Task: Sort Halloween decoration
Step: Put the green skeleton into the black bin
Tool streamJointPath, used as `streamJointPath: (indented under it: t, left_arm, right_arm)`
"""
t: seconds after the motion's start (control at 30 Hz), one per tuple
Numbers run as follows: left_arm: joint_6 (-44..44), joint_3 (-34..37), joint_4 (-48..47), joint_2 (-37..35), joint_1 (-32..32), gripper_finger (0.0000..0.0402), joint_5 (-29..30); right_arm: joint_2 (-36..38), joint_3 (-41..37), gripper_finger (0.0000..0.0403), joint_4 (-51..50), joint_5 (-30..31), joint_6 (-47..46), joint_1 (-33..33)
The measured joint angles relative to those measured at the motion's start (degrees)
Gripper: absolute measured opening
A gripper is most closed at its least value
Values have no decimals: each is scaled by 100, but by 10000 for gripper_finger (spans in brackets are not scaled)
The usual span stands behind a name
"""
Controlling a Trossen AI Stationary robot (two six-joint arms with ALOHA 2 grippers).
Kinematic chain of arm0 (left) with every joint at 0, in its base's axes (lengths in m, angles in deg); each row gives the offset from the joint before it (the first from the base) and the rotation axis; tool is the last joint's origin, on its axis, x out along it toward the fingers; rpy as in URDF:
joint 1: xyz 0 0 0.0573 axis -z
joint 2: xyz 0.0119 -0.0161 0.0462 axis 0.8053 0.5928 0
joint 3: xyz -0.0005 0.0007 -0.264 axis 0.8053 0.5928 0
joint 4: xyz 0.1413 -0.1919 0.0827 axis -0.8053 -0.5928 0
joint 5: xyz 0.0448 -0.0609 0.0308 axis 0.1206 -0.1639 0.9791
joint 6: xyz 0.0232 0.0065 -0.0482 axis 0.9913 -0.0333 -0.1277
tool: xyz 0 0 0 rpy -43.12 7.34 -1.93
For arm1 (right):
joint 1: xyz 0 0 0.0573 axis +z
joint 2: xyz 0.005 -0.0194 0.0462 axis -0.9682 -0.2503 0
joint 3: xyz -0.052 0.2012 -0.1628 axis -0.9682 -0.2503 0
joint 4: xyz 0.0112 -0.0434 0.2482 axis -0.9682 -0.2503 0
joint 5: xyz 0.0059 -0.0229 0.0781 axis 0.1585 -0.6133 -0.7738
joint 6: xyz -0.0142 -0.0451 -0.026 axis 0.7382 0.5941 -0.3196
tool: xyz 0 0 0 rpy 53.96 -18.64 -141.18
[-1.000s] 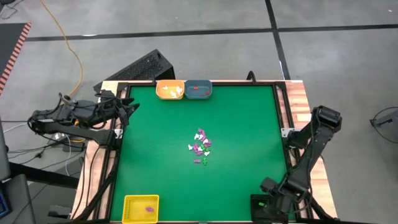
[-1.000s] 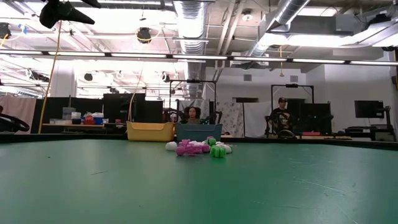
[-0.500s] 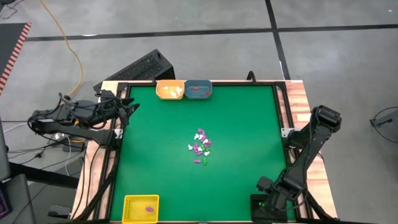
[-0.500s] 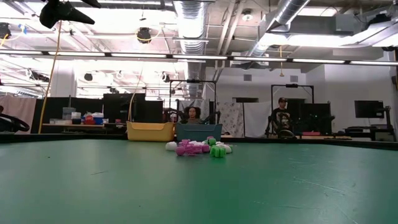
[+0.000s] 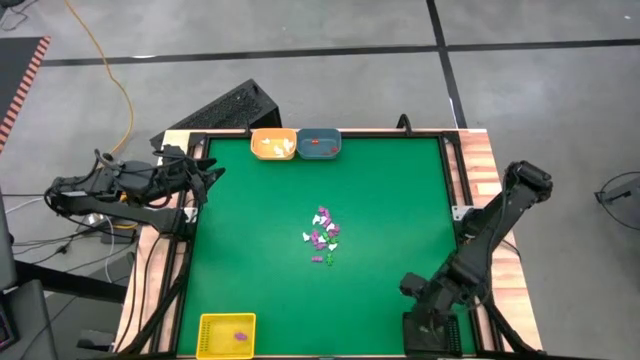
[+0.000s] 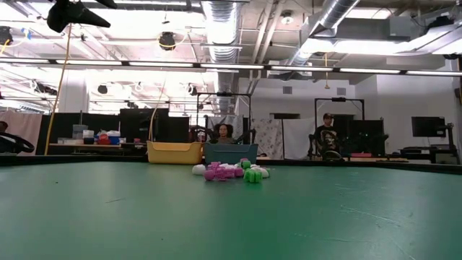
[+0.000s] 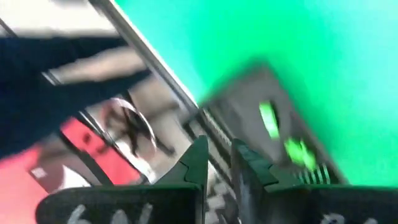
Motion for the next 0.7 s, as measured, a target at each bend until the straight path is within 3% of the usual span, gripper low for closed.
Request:
streamJointPath:
  t: [0.2,0.4,0.7]
  left_arm:
    - [-21,0,-1,-2,0,231,-99]
    - [-52,0,1,-2,2,231,-101]
    - [-52,0,-3,-2,2,231,-114]
  right_arm:
    - [-29,17,66,680,1707,1261,-860]
    - [-423,16,66,695,2858,1955,-1816]
    - [-1496,19,66,1444,2932,1779,-2604]
